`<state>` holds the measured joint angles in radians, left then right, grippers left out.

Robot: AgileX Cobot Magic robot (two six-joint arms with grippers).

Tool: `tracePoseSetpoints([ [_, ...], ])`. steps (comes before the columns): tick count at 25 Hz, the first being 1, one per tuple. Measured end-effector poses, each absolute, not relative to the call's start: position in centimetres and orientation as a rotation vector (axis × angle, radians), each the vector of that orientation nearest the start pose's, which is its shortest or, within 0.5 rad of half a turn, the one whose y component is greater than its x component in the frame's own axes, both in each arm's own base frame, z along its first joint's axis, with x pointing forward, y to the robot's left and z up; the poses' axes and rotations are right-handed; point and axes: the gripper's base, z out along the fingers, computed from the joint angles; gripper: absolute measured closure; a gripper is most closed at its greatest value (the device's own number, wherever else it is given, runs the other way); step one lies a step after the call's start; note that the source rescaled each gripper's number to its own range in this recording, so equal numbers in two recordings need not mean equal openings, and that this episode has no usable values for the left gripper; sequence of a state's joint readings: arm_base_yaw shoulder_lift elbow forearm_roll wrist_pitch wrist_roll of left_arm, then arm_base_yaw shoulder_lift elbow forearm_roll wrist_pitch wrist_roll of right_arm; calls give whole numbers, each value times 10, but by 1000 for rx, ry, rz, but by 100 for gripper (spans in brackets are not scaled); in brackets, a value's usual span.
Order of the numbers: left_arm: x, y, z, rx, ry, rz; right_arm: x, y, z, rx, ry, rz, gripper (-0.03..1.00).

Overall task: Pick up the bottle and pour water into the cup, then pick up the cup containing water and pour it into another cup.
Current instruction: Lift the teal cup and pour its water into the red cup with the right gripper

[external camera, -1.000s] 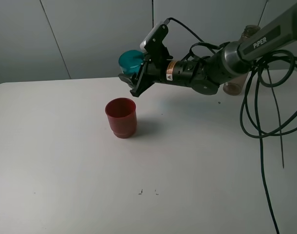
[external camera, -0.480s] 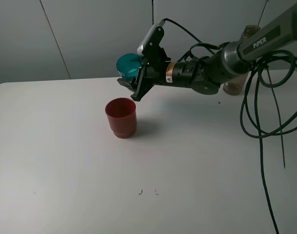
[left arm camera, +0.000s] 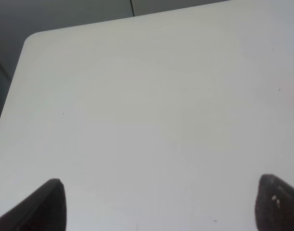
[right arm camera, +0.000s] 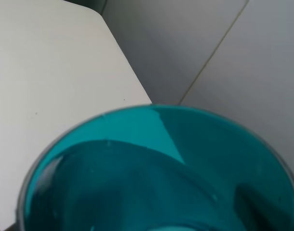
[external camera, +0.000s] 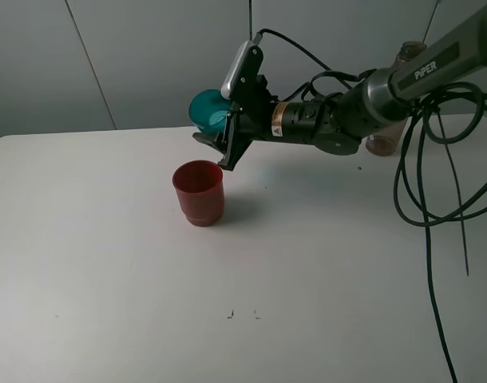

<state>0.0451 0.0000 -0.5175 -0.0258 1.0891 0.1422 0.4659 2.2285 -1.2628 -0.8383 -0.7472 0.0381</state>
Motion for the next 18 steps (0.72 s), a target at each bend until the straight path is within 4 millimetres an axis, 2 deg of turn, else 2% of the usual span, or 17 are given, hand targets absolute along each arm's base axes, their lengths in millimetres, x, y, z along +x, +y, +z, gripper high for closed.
tracePoseSetpoints([
  [9, -8, -2, 280, 102, 2053, 85, 383, 247, 119, -1365, 1258, 326, 90],
  [18, -8, -2, 280, 102, 2053, 85, 381, 248, 119, -1507, 1068, 172, 90],
])
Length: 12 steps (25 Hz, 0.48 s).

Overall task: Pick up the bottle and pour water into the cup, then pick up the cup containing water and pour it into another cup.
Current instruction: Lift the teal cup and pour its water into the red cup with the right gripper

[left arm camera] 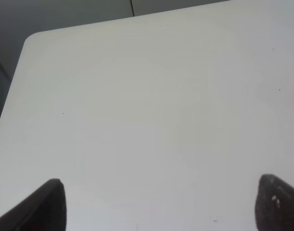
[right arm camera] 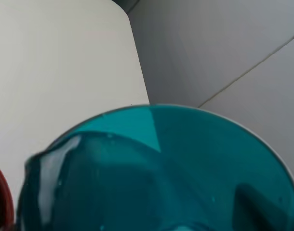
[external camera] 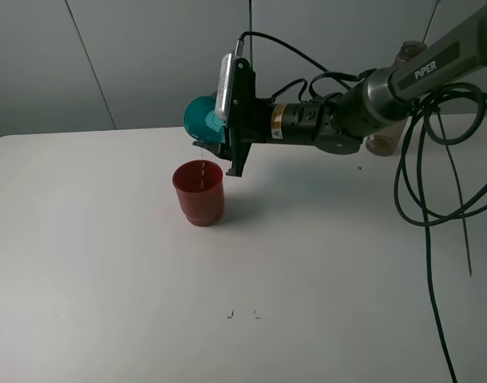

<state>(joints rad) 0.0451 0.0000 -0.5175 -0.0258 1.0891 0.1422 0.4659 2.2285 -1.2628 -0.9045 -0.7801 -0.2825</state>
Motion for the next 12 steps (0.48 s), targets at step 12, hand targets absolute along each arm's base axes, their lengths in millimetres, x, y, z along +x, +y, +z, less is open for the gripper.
tracePoseSetpoints([
  [12, -8, -2, 280, 98, 2054, 83, 381, 248, 120, -1613, 870, 4, 90],
])
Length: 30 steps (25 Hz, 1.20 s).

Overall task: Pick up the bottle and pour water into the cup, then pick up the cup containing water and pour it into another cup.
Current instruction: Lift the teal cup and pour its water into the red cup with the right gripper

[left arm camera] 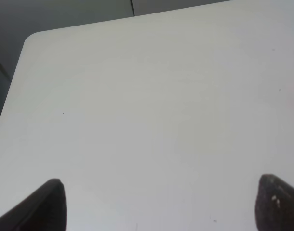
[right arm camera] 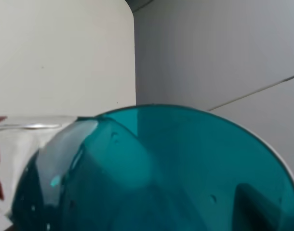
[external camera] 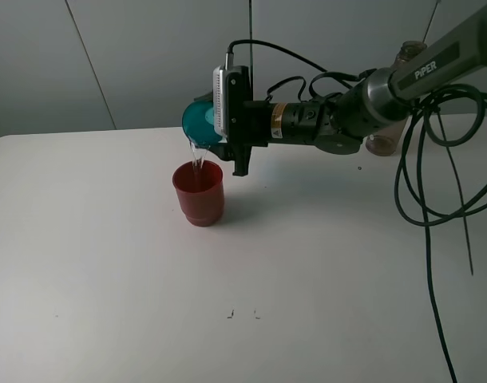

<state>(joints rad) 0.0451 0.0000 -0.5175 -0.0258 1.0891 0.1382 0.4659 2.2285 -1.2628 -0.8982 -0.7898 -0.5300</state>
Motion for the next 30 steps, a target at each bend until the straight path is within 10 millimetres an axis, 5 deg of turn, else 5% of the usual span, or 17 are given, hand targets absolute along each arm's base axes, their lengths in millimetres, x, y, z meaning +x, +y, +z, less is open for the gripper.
tracePoseSetpoints([
  [30, -8, -2, 280, 100, 2053, 84, 386, 248, 126, -1654, 683, -193, 90],
])
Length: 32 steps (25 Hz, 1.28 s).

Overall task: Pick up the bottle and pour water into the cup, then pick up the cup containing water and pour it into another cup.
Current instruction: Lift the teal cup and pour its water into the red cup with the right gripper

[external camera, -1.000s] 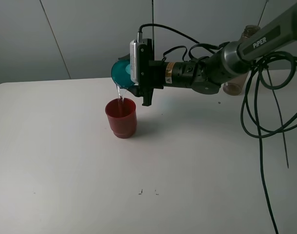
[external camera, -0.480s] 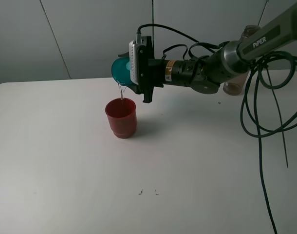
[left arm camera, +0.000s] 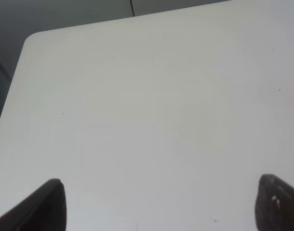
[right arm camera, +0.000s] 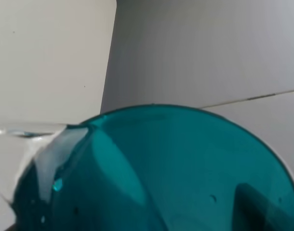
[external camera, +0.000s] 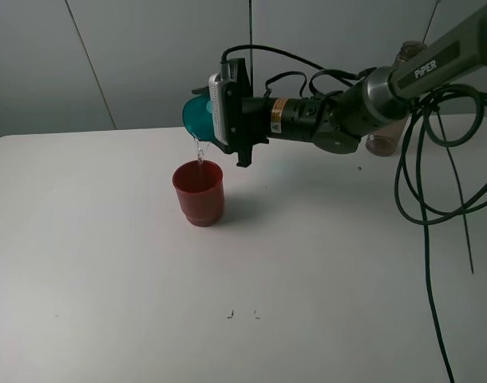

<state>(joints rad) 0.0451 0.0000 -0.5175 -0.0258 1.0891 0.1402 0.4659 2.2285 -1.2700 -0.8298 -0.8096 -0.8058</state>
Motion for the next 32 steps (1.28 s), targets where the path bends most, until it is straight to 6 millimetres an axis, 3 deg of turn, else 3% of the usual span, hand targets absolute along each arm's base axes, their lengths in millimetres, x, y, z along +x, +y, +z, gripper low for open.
tracePoseSetpoints([
  [32, -8, -2, 280, 100, 2053, 84, 379, 253, 130, -1714, 351, -340, 90],
])
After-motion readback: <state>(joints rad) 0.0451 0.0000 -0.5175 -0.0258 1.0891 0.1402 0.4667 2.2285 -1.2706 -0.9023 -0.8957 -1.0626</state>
